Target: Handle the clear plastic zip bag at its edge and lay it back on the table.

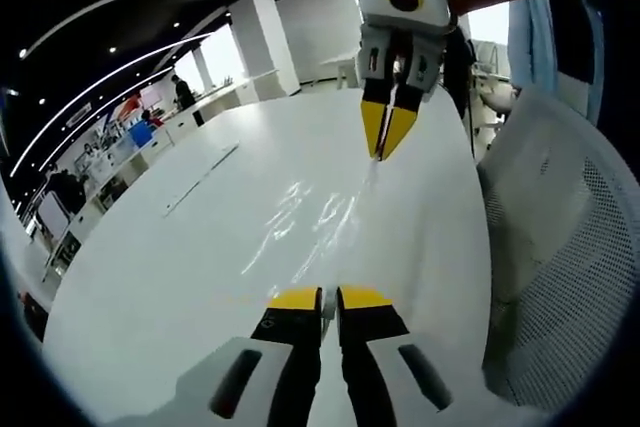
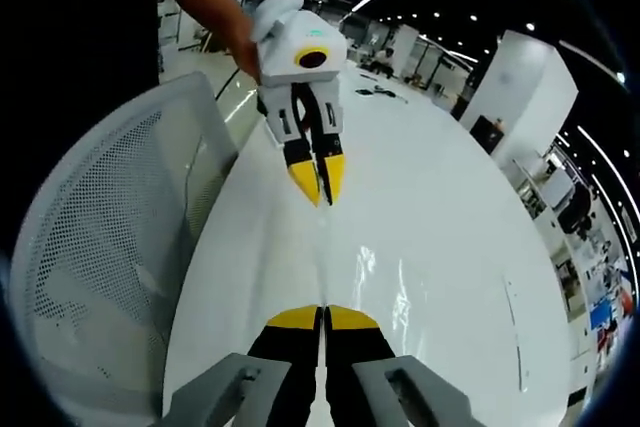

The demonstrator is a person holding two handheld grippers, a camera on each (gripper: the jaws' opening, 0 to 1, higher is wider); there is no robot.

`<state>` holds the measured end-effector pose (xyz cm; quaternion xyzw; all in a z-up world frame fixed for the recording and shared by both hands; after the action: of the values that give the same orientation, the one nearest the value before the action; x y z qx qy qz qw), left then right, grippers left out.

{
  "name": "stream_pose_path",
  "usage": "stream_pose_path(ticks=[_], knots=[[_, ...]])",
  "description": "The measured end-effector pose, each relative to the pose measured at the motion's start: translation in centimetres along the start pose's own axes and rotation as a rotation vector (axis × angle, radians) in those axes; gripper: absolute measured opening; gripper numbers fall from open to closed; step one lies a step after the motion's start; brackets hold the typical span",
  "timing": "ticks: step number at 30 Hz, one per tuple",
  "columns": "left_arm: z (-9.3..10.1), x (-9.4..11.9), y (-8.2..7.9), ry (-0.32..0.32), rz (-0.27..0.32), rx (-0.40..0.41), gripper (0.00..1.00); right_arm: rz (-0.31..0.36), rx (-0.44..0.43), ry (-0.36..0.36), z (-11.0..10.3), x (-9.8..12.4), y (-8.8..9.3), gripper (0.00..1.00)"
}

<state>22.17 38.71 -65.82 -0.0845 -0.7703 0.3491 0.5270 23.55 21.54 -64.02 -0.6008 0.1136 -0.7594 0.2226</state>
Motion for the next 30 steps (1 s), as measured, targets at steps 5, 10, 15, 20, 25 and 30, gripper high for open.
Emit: stream_pose_path(ticks=[5,10,15,20,25,30], knots=[[0.2,0.1,-0.2,0.011,0.004,0.008,0.02,-0.008,-0.006,-0.009,0.1,-0.2,0.3,0.0],[0.3,0.0,-0.2,0.023,0.006,0.017,0.02,-0.015,-0.029,-0.01,0.2,-0.4,0.6,0.0],[0.5,-0.1,-0.1,0.031,-0.003,0.017,0.01,-0.011,-0.075,-0.015,0.1,-0.7,0.8,0.0],[0.7,-0.1,-0.2,0.042,-0.011,0.021,0.01,0.011,-0.194,-0.046,-0.1,-0.9,0.7,0.08],[0.8,-0.1,-0.3,0.047,-0.012,0.018,0.01,0.027,-0.205,-0.049,0.0,-1.2,-0.1,0.12],[0.8,-0.2,-0.4,0.052,-0.011,0.015,0.01,0.052,-0.191,-0.05,0.0,-1.5,-1.5,0.12]])
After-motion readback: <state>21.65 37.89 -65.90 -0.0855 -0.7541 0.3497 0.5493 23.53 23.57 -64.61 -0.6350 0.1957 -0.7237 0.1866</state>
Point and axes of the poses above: the point that each gripper's makers call its tool centre point, and the gripper's own axes: x roughly backward along the fingers, z roughly to its right, y roughly out of its underside, the point moved 6 cm from there along x, roughly backward along the fingers, and after that the axes turned 13 degrees about -z, right-handed, at the moved point
